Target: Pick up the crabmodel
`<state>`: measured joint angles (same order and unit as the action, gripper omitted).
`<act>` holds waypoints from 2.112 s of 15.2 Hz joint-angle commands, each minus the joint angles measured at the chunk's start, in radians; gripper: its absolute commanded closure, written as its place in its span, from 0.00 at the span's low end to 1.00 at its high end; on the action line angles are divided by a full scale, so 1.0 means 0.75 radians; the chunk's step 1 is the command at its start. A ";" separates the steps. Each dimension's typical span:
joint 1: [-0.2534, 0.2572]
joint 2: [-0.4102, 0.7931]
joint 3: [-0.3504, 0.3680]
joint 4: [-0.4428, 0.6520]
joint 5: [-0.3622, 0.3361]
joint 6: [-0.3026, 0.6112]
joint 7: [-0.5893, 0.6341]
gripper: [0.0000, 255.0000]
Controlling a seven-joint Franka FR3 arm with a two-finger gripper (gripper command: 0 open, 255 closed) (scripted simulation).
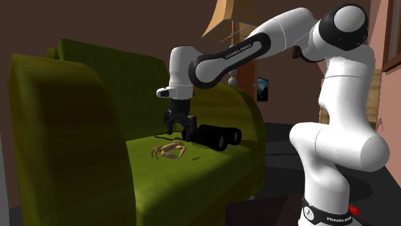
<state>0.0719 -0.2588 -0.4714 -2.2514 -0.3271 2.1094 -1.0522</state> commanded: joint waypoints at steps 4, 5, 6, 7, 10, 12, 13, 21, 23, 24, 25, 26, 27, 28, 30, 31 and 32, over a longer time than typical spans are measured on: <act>0.030 0.243 -0.076 0.154 0.065 0.158 -0.291 0.00; 0.032 0.295 -0.085 0.192 0.089 0.184 -0.350 0.00; 0.031 0.345 -0.090 0.228 0.113 0.208 -0.407 0.00; 0.028 0.352 -0.088 0.217 0.115 0.226 -0.406 0.00; 0.024 0.377 -0.090 0.186 0.122 0.279 -0.404 0.00; 0.022 0.394 -0.091 0.167 0.127 0.314 -0.403 0.00; 0.021 0.404 -0.091 0.158 0.130 0.332 -0.403 0.00; 0.020 0.409 -0.091 0.153 0.132 0.342 -0.402 1.00; 0.021 0.408 -0.091 0.151 0.130 0.342 -0.400 1.00; 0.022 0.406 -0.091 0.151 0.130 0.341 -0.399 1.00; 0.021 0.406 -0.091 0.150 0.129 0.341 -0.399 1.00; 0.020 0.409 -0.092 0.153 0.132 0.342 -0.403 1.00; 0.021 0.400 -0.091 0.162 0.129 0.324 -0.403 1.00; 0.022 0.390 -0.090 0.171 0.126 0.307 -0.403 1.00; 0.024 0.373 -0.089 0.191 0.121 0.271 -0.404 1.00; 0.025 0.365 -0.089 0.201 0.118 0.254 -0.405 1.00; 0.026 0.357 -0.088 0.211 0.116 0.236 -0.405 1.00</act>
<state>0.0908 0.0138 -0.5379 -2.1013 -0.2387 2.3008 -1.3555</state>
